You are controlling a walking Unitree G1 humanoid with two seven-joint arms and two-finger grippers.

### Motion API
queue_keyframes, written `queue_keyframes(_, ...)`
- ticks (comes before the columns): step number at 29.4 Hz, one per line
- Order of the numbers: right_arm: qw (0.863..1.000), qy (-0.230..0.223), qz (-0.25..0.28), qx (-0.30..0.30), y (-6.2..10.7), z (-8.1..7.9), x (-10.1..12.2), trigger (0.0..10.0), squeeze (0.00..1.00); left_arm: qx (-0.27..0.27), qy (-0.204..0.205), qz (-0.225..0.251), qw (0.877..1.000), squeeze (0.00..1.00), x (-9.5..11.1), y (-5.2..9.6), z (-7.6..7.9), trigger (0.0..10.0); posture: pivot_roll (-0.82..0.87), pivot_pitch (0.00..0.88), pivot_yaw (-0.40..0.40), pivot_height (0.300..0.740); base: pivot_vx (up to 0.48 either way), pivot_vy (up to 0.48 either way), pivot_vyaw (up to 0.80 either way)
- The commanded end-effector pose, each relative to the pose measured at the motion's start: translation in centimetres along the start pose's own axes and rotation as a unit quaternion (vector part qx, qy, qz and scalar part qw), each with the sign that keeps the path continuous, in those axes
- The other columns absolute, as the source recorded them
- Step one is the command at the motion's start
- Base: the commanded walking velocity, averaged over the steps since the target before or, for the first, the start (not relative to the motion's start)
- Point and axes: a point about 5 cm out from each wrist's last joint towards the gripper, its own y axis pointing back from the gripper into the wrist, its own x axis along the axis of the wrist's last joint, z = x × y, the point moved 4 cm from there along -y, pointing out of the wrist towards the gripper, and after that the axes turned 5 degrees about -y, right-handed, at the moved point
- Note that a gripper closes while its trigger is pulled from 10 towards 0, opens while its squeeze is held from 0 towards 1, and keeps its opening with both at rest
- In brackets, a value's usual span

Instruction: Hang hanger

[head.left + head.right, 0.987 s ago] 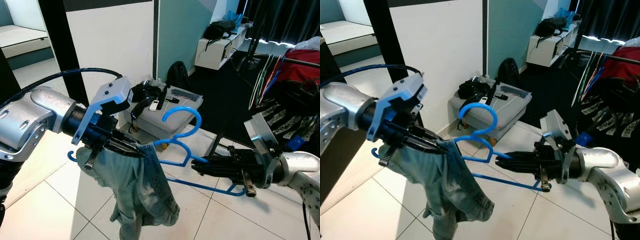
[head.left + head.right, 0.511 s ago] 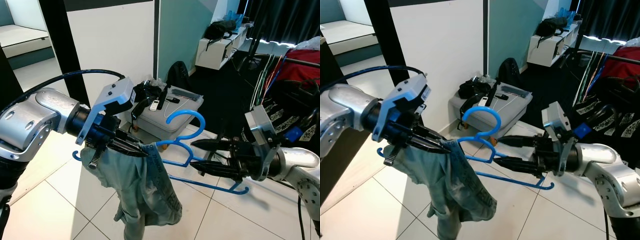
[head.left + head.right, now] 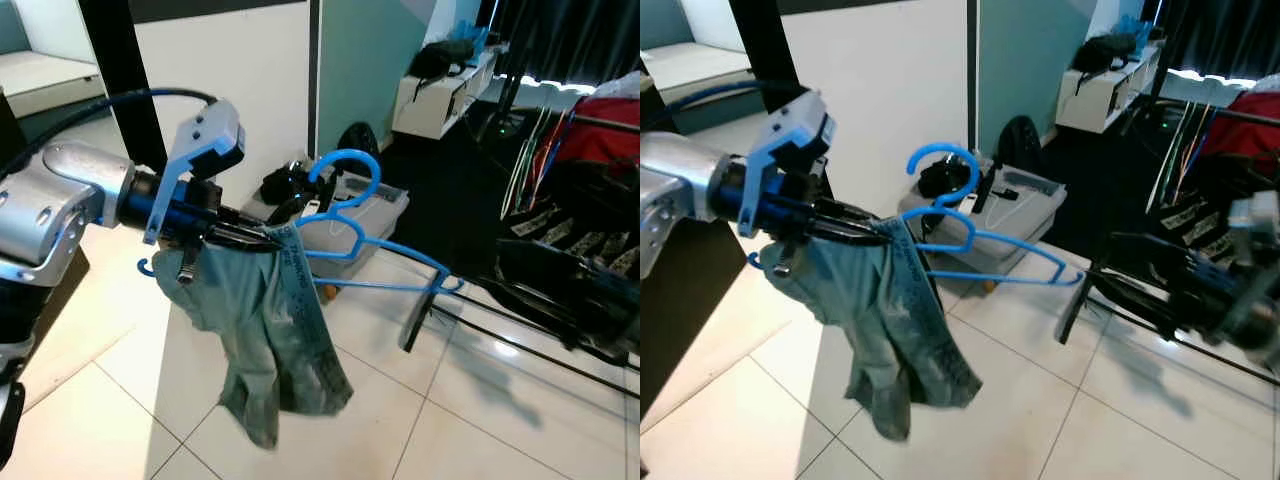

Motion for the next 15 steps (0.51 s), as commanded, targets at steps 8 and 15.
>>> queue_keyframes(8, 0.995, -0.095, -0.005, -0.001, 0.3, -2.4, -5.2, 10.0, 0.69, 0.029, -0.039, 0.004, 0.999, 0.00, 1.7, 0.5, -1.7, 0.0, -0.04, 0.000, 0.028, 0.740, 0.000, 0.000, 0.00)
queue_keyframes(15, 0.984, -0.156, 0.025, -0.083, -0.5, -1.2, -9.3, 10.0, 0.00, 0.037, -0.078, 0.056, 0.995, 0.00, 4.7, 0.3, -3.0, 0.0, -0.05, 0.000, 0.032, 0.740, 0.000, 0.000, 0.00)
